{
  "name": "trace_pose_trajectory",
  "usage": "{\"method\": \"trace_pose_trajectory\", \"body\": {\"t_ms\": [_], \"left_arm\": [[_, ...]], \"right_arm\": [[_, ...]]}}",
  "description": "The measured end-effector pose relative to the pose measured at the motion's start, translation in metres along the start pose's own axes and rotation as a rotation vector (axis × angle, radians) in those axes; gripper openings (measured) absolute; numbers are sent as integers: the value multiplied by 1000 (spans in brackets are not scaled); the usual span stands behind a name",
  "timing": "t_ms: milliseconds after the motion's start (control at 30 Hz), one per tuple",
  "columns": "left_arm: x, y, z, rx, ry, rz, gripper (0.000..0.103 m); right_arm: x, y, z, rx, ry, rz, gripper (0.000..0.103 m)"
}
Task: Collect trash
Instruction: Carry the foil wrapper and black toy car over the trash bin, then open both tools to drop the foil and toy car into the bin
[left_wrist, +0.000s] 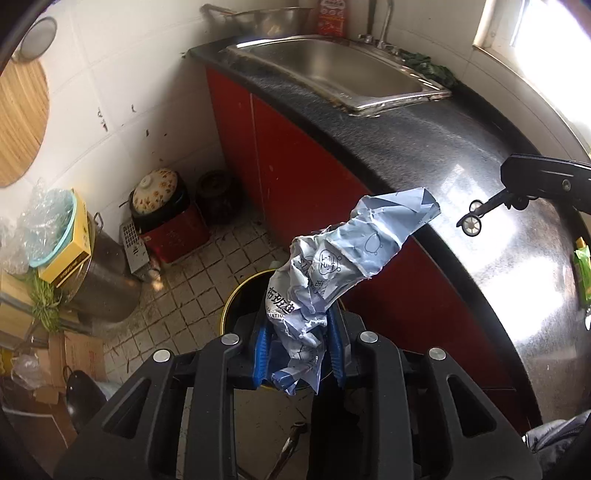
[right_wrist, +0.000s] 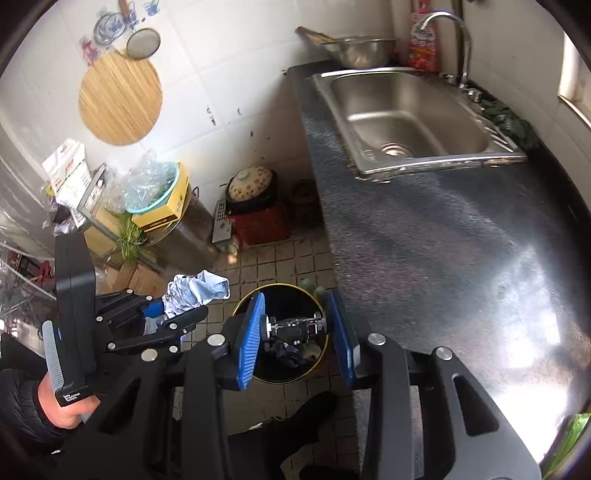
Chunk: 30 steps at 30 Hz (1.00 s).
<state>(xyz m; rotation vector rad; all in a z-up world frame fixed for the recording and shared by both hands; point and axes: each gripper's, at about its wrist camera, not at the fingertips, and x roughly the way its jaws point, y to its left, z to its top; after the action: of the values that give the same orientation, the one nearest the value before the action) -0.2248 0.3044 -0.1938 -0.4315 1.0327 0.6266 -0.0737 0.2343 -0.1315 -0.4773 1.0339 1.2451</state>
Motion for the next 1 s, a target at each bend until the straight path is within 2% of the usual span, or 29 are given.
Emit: {"method": "trace_pose_trajectory", "body": {"t_ms": [200,467,600,767,800,833,867,900,1000], "left_arm": [[32,34,-31,-122,80,18,26],[73,55,-42,-199,135,26,26],[88,64,-39,-213,143,20,26],[97,71,-40,-201,140,-7,27],[99,71,-40,-197,143,-5,37],[100,73,-41,-200,148,-15,50],[99,73,-42,-208,141,-15,80],[97,74,-44,-215,124,-9,86],[97,71,-45,-188,131,-25,86]], "right_arm": [[67,38,5,-45,145,65,36],[135,60,6,-85,278,50,36],[154,65,7,-74,314,40,36],[158,68,12,-67,310,30,37],[158,68,12,-64,312,32,40],[158,67,14,-60,318,31,58],[158,66,13,-54,317,30,78],[155,64,13,-45,310,30,80],[148,60,12,-38,303,35,80]]}}
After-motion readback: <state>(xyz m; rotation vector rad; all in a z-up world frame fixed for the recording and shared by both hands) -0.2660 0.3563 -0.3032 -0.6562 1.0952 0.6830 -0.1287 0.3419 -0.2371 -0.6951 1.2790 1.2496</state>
